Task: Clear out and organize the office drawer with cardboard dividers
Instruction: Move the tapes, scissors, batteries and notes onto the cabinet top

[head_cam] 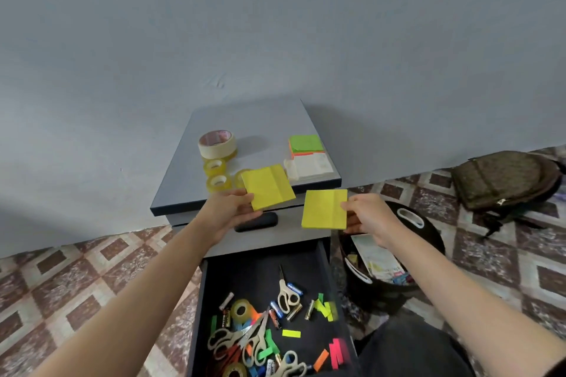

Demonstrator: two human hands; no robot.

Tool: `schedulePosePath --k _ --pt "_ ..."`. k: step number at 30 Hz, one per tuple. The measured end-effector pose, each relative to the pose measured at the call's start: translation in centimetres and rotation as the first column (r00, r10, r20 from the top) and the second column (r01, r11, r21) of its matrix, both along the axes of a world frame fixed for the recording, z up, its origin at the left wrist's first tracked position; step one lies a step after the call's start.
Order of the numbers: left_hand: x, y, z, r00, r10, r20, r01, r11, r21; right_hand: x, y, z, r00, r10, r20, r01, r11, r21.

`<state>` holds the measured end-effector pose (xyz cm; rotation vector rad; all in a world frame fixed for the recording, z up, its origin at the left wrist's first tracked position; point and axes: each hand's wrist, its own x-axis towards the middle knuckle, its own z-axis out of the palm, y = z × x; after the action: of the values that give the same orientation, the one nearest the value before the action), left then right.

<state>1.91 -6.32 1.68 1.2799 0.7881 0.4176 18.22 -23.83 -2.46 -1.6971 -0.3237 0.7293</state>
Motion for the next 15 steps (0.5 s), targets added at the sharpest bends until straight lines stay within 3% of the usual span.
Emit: schedulePosePath --k 7,15 --pt "6.5 2.3 1.4 0.998 0.011 -0.069 -0.010 1.000 0.014 3.7 -0.5 0.6 0.996 -0.077 -0.049 0.078 0.997 0.026" --pt "15.2 5.3 2.4 0.981 0.062 -0.186 -0.038 0.991 0.130 8.9 -0.4 0.9 0.996 -0.081 0.028 0.081 0.997 -0.008"
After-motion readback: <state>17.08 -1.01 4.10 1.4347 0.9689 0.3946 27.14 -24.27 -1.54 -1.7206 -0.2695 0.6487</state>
